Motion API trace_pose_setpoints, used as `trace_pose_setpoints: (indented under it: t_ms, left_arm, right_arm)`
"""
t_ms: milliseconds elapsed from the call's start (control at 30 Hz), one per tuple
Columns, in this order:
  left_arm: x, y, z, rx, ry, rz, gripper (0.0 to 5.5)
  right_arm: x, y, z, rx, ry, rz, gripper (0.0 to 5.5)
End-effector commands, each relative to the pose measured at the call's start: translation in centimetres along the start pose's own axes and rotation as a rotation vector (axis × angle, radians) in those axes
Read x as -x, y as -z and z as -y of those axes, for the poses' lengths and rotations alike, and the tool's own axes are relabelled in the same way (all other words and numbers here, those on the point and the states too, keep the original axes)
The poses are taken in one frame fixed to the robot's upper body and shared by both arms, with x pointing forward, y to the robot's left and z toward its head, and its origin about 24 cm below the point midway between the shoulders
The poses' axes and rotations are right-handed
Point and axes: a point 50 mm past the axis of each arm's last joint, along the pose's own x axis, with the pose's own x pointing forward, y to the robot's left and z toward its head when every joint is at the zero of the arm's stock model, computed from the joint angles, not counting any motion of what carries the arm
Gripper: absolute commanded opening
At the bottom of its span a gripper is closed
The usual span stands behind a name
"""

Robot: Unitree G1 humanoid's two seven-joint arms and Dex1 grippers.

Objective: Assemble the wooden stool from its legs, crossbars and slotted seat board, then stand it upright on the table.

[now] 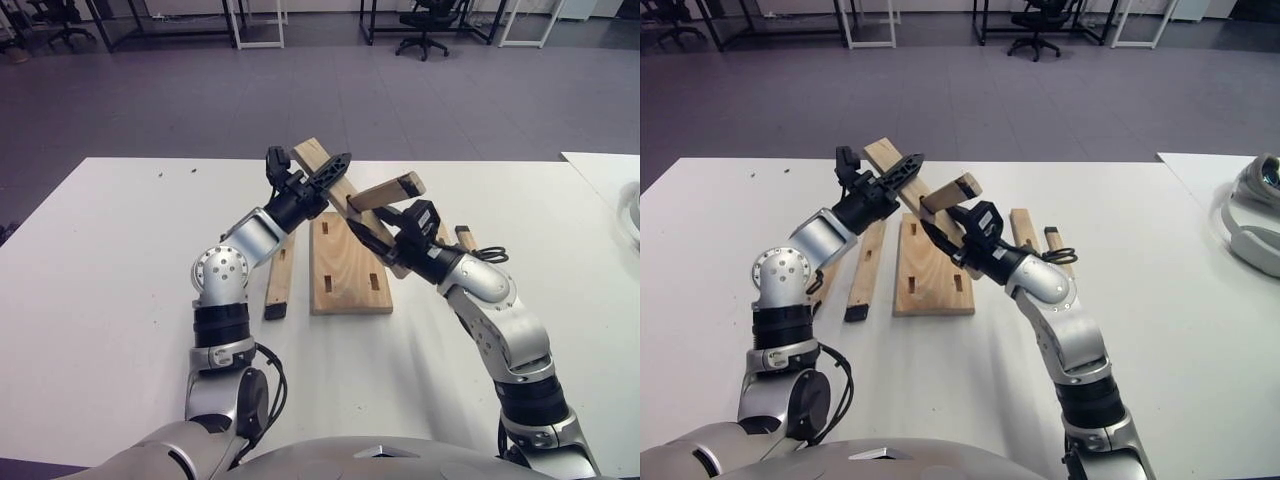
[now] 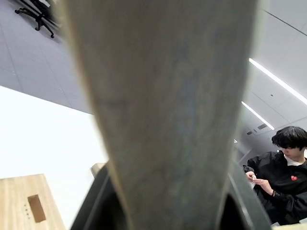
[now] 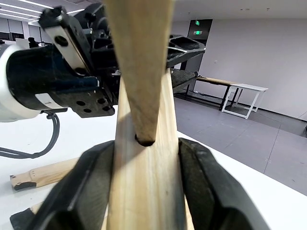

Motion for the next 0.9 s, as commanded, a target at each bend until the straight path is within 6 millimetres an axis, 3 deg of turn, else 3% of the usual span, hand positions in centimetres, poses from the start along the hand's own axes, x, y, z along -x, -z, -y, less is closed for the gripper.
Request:
trace_pose_setpoints:
  t_ms: [33,133,200,267,300,400,500,633,767,900]
  left_arm:
    - [0.7,0.2,-0.4,0.003,-0.042,-0.007,1.04]
    - [1.2,0.5,-1.0,0.017,-0.105,0.019,1.04]
    - [2.4,0.5,-1.4,0.027,-0.179,0.072,1.02]
    - [4.4,-0.3,-1.6,-0.044,-0.292,0.140,1.02]
    - [5.5,-1.1,-1.6,-0.163,-0.379,0.170,1.02]
    - [8.6,-2.6,-0.9,-0.298,-0.522,0.253,1.02]
    - [9.6,-1.4,-0.9,-0.349,-0.588,0.223,1.02]
    - [9.9,1.1,-1.8,-0.350,-0.658,0.177,1.02]
    - [10.1,1.5,-2.0,-0.335,-0.669,0.200,1.02]
    - [10.2,1.6,-1.9,-0.355,-0.689,0.187,1.02]
  right_arm:
    - [0.1,-0.1,0.0,0.010,0.015,0.019,2.07]
    - [0.1,0.1,-0.1,0.022,0.023,0.019,2.07]
    - [0.5,0.8,-0.2,0.023,0.048,-0.005,2.62]
    - [1.8,2.1,-0.5,0.009,0.085,-0.049,2.94]
    - [2.7,2.7,-0.4,0.001,0.112,-0.077,3.08]
    - [5.6,4.8,0.2,-0.014,0.224,-0.175,3.08]
    - [7.1,7.8,1.8,0.017,0.357,-0.336,3.08]
    - [6.4,10.2,1.8,0.023,0.380,-0.460,3.08]
    - [6.0,12.0,0.6,0.043,0.328,-0.554,3.08]
    - [4.9,11.4,-1.0,0.026,0.217,-0.495,3.08]
